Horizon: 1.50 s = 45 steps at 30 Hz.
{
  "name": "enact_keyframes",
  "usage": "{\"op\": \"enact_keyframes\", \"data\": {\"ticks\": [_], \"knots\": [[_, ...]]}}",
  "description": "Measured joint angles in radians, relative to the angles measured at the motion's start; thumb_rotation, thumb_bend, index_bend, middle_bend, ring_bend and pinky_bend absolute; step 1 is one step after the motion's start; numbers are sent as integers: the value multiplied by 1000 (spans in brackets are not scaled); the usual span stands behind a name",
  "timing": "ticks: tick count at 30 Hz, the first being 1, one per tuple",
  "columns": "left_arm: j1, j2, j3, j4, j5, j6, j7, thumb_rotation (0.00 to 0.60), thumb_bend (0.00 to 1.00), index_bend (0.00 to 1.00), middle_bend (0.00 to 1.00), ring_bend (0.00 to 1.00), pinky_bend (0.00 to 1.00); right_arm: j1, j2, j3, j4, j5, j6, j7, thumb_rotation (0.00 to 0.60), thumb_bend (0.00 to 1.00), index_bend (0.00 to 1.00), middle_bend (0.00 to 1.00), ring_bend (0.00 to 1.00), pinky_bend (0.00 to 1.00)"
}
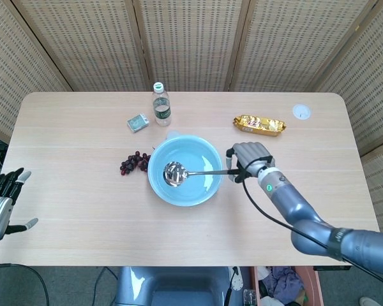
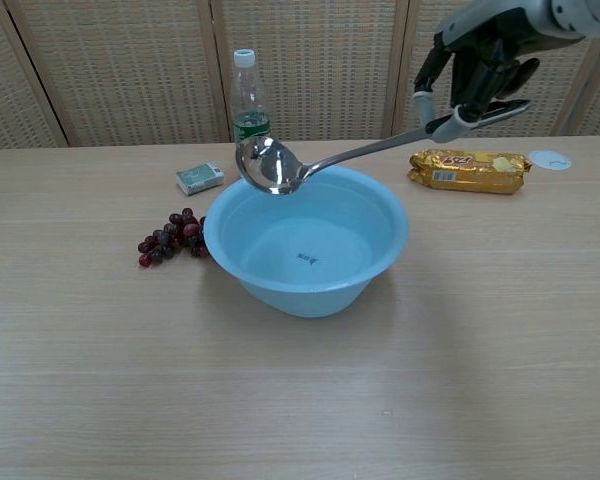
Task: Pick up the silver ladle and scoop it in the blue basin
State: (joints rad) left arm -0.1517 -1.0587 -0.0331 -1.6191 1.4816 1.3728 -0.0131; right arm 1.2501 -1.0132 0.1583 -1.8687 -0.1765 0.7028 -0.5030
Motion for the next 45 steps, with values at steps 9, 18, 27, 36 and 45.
{"op": "enact_keyframes", "data": {"ticks": [9, 18, 27, 36, 45], "knots": [[-19, 2, -16, 8, -50, -43, -4, 600, 0, 0, 0, 0, 0, 248, -175, -133, 242, 380, -96, -161, 600, 964, 860, 1000, 1000, 1000], [-36, 0, -24, 18, -87, -83, -8, 600, 0, 0, 0, 0, 0, 391, -378, -289, 516, 619, -174, -277, 600, 964, 861, 1000, 1000, 1000], [-39, -4, -30, 24, -106, -90, -2, 600, 0, 0, 0, 0, 0, 424, -505, -338, 668, 723, -30, -416, 600, 964, 861, 1000, 1000, 1000], [-50, -9, -29, 28, -117, -110, 6, 600, 0, 0, 0, 0, 0, 393, -568, -301, 752, 668, 88, -492, 600, 964, 862, 1000, 1000, 1000], [-52, -11, -27, 26, -120, -112, 10, 600, 0, 0, 0, 0, 0, 322, -645, -277, 764, 371, 204, -486, 600, 964, 862, 1000, 1000, 1000]]}}
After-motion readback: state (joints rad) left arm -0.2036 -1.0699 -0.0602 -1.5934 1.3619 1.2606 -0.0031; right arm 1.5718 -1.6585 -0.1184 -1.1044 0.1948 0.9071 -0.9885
